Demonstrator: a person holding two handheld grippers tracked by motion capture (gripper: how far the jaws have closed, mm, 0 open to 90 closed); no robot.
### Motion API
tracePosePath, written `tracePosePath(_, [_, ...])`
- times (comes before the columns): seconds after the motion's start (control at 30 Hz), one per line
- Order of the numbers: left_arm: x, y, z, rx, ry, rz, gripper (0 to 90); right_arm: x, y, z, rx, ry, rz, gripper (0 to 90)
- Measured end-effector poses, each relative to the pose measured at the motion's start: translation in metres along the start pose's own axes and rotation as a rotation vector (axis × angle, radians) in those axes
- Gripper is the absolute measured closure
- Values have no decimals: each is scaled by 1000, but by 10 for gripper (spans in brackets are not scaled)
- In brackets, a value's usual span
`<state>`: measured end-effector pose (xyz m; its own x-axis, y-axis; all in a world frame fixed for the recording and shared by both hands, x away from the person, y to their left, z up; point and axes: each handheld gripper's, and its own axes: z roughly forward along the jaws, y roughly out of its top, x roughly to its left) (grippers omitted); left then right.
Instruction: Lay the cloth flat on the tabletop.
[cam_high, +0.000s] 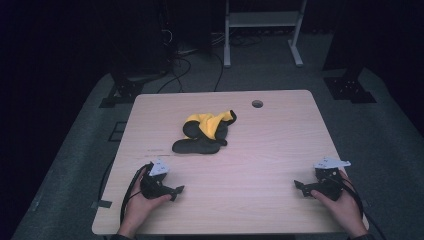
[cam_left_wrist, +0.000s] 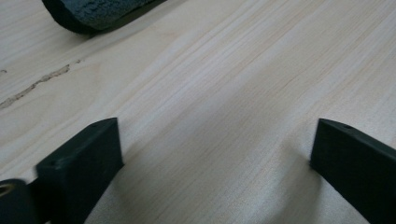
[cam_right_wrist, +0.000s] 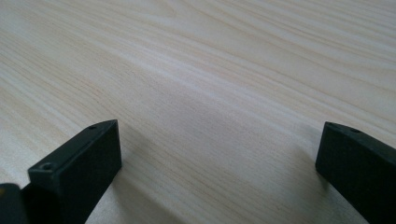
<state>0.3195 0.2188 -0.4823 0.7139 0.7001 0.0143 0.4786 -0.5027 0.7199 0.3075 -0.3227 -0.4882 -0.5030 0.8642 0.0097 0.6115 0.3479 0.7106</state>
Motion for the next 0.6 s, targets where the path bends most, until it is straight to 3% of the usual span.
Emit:
tracePosePath(0.3, [-1,2,-3,-4,-13,3,118,0,0,0,0,1,-1,0])
tracePosePath(0.37, [1,7,-6,-32,-25,-18,126,0,0,0,0,0,-1,0])
tracePosePath(0.6, [8,25,-4,-55,-30,-29,132,0,0,0,0,-2,-1,0])
